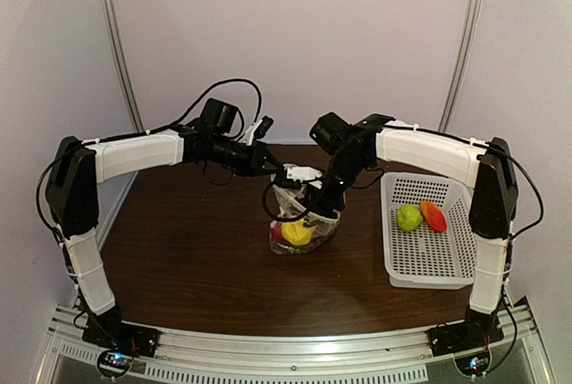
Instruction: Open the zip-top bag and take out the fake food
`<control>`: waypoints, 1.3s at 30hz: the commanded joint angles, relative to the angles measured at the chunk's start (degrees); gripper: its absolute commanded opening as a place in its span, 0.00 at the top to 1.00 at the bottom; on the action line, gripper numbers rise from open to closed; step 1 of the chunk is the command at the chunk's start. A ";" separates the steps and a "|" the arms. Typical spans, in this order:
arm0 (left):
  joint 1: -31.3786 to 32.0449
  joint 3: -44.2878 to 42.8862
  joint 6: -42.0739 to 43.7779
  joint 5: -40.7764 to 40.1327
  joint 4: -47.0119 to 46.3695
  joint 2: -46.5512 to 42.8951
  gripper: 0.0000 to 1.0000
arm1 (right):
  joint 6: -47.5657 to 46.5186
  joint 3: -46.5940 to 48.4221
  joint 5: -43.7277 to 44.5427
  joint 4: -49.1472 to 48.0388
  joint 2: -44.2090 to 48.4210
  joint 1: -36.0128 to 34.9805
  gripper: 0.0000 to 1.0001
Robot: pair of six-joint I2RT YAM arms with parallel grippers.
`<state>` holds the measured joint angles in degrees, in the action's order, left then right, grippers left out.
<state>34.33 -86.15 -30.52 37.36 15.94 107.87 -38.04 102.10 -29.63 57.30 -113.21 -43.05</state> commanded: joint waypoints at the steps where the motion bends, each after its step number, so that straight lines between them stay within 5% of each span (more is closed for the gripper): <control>1: -0.31 -0.47 0.73 0.48 -2.00 -0.47 1.00 | -2.84 3.28 -0.46 6.32 -3.47 -0.17 0.30; 5: -0.33 -0.51 0.82 0.37 -1.98 -0.47 1.00 | -3.48 4.66 -0.23 8.60 -5.95 -0.28 0.31; 11: -0.31 -0.50 0.82 0.39 -1.97 -0.25 1.00 | -3.49 6.43 -0.94 9.76 -4.89 -0.20 0.67; 17: -0.31 -0.51 0.82 0.56 -1.98 -0.22 1.00 | -2.10 6.57 0.54 6.68 0.77 0.10 0.78; 26: -0.31 -0.51 1.08 0.55 -1.98 -0.21 1.00 | 0.48 7.07 2.01 2.57 5.37 2.34 0.81; 39: -0.31 -0.50 1.33 0.52 -1.97 -0.21 1.00 | 5.84 1.72 -7.48 -0.64 18.31 13.76 0.82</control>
<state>34.28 -86.15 -30.28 37.54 15.92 107.87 -34.15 105.49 -33.45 57.54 -100.95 -34.02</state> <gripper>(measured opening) 0.020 0.347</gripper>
